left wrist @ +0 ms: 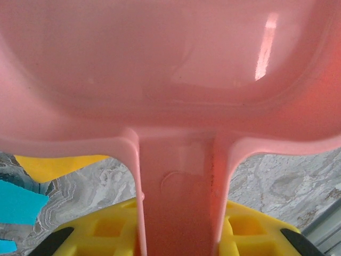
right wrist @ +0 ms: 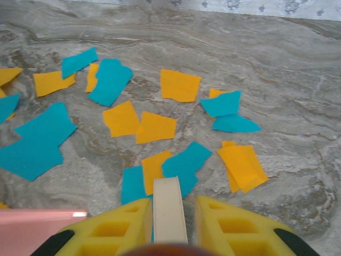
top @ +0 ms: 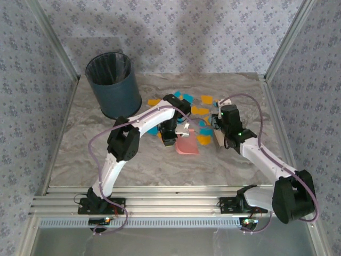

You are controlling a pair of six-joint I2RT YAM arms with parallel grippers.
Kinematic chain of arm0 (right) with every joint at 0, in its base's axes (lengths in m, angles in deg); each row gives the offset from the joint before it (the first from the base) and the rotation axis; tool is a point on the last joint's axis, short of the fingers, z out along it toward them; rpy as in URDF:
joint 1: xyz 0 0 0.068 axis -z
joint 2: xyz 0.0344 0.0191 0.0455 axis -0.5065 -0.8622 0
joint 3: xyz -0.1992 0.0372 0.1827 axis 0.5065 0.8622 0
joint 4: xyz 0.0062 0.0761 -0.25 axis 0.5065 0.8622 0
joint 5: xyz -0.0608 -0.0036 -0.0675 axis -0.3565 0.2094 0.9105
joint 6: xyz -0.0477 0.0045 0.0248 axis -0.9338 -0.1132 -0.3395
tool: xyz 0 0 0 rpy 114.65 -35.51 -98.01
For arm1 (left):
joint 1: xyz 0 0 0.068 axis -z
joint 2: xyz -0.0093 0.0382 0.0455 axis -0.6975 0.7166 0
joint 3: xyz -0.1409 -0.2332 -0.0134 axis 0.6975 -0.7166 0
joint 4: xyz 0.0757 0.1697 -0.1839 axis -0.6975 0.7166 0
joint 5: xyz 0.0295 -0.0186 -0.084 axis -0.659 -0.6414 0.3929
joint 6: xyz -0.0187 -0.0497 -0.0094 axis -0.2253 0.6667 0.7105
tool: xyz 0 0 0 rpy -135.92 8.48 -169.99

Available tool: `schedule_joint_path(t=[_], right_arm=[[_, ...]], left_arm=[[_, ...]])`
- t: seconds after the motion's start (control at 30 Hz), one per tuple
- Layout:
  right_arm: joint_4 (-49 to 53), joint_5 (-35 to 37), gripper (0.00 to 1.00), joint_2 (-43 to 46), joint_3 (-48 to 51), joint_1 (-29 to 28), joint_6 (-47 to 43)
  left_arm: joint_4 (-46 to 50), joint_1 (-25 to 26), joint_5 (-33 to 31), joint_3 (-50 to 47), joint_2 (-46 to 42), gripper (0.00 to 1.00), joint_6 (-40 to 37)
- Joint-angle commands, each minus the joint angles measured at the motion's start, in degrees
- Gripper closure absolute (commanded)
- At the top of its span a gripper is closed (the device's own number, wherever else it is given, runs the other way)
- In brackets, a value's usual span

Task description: Sweep away the paper scraps from the table

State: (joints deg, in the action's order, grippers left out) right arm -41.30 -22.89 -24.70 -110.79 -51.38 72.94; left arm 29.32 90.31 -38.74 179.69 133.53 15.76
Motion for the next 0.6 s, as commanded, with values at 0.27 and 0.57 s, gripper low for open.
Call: schedule_joint_path(t=[0.27, 0.57], right_arm=[[2.4, -7.4, 1.00, 5.1, 3.1, -3.5, 4.8], [1.4, -7.5, 1.00, 8.4, 3.1, -4.0, 8.4]], left_arm=[[2.8, -0.3, 0.3, 1.5, 1.5, 1.00, 1.8], [3.1, -0.3, 0.4, 1.2, 1.3, 1.00, 2.2]])
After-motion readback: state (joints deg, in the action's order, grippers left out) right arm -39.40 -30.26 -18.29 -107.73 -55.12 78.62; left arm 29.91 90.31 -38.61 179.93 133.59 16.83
